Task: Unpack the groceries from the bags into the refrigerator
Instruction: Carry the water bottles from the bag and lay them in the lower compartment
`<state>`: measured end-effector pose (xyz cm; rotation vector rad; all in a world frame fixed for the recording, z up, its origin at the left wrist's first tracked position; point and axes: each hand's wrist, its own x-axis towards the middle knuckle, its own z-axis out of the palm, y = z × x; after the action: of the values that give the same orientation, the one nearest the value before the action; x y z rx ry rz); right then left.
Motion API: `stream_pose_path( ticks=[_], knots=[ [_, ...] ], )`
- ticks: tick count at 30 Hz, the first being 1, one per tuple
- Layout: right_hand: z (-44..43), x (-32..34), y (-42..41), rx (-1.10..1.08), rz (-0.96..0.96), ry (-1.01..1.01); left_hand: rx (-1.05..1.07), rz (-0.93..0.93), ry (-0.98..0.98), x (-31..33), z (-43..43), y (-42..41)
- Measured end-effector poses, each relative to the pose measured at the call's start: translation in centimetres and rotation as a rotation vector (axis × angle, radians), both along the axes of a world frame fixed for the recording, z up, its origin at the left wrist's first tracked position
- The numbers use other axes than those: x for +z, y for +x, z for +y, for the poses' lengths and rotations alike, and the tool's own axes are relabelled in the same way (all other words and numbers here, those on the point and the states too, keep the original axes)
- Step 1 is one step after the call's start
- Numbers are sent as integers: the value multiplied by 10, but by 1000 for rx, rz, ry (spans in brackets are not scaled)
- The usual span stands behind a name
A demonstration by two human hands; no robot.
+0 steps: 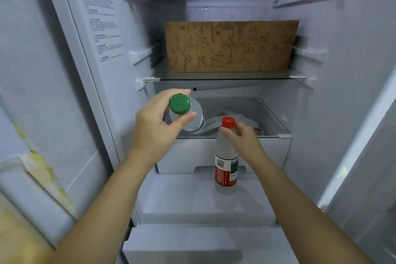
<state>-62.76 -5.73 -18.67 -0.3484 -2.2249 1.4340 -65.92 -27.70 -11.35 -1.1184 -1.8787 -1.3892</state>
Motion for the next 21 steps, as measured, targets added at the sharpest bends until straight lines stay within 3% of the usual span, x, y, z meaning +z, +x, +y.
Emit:
stream_pose_path(
  ticks=[6,13,21],
  knots=[
    [2,2,3,9,4,7,-23,198,-148,-41,7,-28],
    [-1,3,5,-8,21,17,149,104,-508,-77,12,-67],
    [-2,0,4,-9,26,18,160,40,-637,-78,36,-97]
  ],
)
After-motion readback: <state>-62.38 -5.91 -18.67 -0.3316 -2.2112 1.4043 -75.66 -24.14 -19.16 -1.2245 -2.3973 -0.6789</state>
